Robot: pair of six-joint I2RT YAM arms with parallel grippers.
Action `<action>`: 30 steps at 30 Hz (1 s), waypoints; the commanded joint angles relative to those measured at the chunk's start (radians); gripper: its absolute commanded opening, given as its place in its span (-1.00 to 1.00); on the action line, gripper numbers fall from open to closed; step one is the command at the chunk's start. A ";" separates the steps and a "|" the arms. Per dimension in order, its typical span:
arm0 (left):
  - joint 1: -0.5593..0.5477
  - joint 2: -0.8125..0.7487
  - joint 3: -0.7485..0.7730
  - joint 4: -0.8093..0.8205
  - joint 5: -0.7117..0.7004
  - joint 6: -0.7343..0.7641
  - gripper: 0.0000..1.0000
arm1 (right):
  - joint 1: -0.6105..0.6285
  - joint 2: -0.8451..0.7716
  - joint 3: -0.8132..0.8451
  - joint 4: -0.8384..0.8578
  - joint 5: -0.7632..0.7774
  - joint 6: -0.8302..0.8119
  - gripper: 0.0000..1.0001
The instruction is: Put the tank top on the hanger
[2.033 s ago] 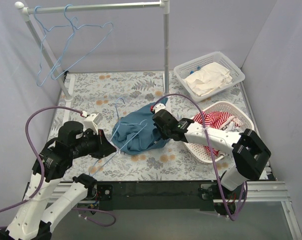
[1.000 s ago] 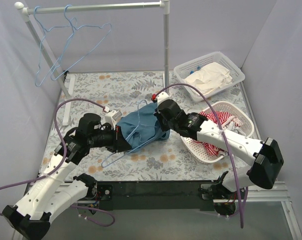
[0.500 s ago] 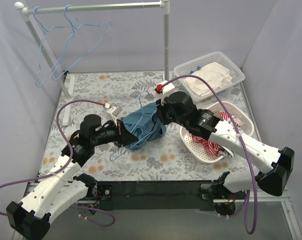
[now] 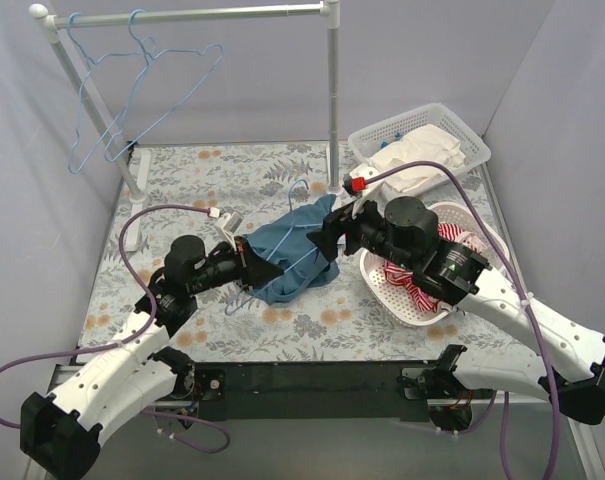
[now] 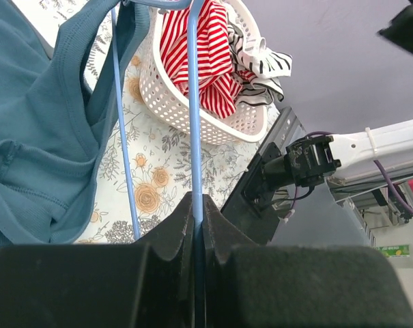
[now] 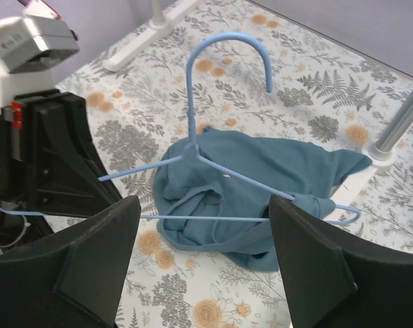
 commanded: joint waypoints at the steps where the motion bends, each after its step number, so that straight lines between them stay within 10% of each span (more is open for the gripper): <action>1: -0.012 0.007 -0.019 0.133 -0.010 -0.011 -1.00 | -0.007 0.016 -0.029 0.167 -0.094 -0.005 0.61; 16: -0.072 0.063 -0.042 0.244 -0.045 -0.010 -1.00 | -0.030 0.265 0.038 0.304 -0.054 0.078 0.11; 26: -0.083 0.076 -0.044 0.235 -0.088 -0.022 -1.00 | -0.029 0.271 0.002 0.347 0.009 0.060 -0.97; 30: -0.083 0.082 -0.010 0.166 -0.172 -0.050 -0.11 | -0.024 0.256 -0.027 0.342 0.107 0.002 -0.97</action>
